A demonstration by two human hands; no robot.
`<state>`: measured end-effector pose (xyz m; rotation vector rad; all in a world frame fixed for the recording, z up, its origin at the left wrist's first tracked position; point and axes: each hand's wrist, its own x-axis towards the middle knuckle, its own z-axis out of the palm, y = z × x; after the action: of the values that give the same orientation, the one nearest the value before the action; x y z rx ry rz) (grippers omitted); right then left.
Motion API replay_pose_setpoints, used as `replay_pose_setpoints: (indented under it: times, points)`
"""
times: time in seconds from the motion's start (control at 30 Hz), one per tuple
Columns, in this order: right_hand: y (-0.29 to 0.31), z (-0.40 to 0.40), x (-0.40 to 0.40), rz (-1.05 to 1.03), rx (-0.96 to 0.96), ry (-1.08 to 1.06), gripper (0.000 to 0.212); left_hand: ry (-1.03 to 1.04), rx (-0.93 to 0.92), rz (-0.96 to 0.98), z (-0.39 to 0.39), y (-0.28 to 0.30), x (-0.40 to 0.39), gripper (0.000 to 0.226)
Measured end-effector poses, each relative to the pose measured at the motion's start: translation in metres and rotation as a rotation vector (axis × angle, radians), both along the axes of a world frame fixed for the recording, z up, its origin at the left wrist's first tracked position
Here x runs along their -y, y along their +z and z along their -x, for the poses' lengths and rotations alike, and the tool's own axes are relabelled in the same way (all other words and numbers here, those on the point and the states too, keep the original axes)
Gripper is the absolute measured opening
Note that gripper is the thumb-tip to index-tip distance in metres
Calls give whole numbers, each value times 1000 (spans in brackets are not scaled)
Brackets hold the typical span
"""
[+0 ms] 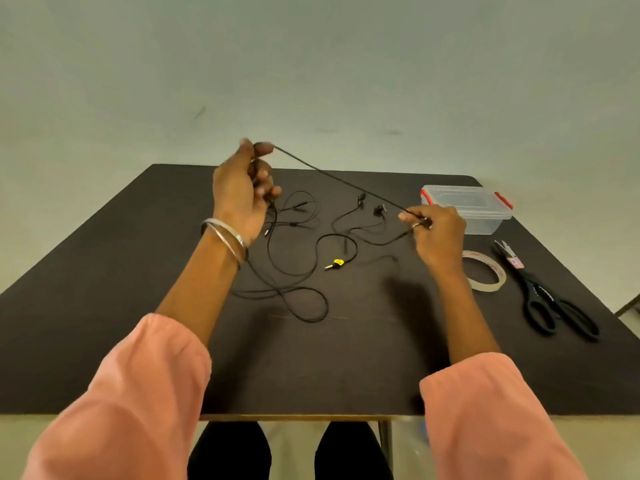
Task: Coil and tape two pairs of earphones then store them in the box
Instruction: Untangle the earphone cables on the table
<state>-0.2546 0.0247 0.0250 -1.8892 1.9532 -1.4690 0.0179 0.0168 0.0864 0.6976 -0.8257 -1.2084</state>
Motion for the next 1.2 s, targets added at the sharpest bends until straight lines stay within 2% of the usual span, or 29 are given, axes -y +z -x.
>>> replay_pose_setpoints:
  times: [0.07, 0.13, 0.2, 0.33, 0.4, 0.43, 0.47, 0.5, 0.53, 0.6, 0.7, 0.77, 0.83, 0.93, 1.0, 1.03, 1.1, 1.13, 1.2]
  points:
    - [10, 3, -3, -161, -12, 66, 15, -26, -41, 10, 1, 19, -2, 36]
    - [20, 4, -4, -379, -132, 137, 17, -40, -73, 31, 4, 35, -7, 35]
    - [25, 5, -3, -500, -239, 160, 19, -52, -106, 56, 8, 52, -13, 33]
    - [31, 6, 1, -535, -229, 81, 20, -46, -123, 127, 14, 74, -25, 29]
    - [40, 2, 0, -466, -117, 45, 18, -35, -93, 130, 16, 75, -27, 28]
    - [46, -1, 0, -362, 10, 40, 16, -29, -57, 107, 16, 73, -27, 28]
    - [53, -4, -1, -229, 188, 42, 16, -21, 10, 59, 15, 71, -27, 28]
    - [61, -7, -4, -88, 365, 39, 15, 6, 132, -15, 13, 66, -25, 26]
    - [68, -8, -6, 57, 460, 13, 15, 42, 308, -107, 10, 61, -23, 23]
    - [78, -9, -8, 249, 403, -56, 12, 129, 694, -300, 5, 46, -20, 18]
    - [84, -8, -5, 278, 220, 12, 11, 275, 1076, -400, 4, 24, -17, 22]
    - [82, -14, -5, 203, 104, 112, 13, 272, 1234, -378, 11, 20, -23, 41]
    - [79, -23, -6, 157, 34, 207, 15, 177, 1322, -205, 22, 21, -29, 65]
    - [78, -34, -9, 135, 82, 319, 14, -38, 1386, 70, 40, 18, -31, 63]
    - [80, -37, -11, 107, 197, 389, 16, -187, 1354, 123, 46, 8, -24, 44]
    - [81, -37, -12, 85, 261, 429, 17, -216, 1295, 121, 48, 1, -20, 31]
    - [84, -34, -14, 47, 386, 493, 20, -194, 1152, 96, 48, -6, -18, 20]
    - [85, -31, -15, 32, 444, 524, 20, -180, 1083, 81, 47, -8, -18, 20]
    - [85, -28, -15, 5, 533, 598, 21, -225, 988, 105, 45, -11, -15, 36]
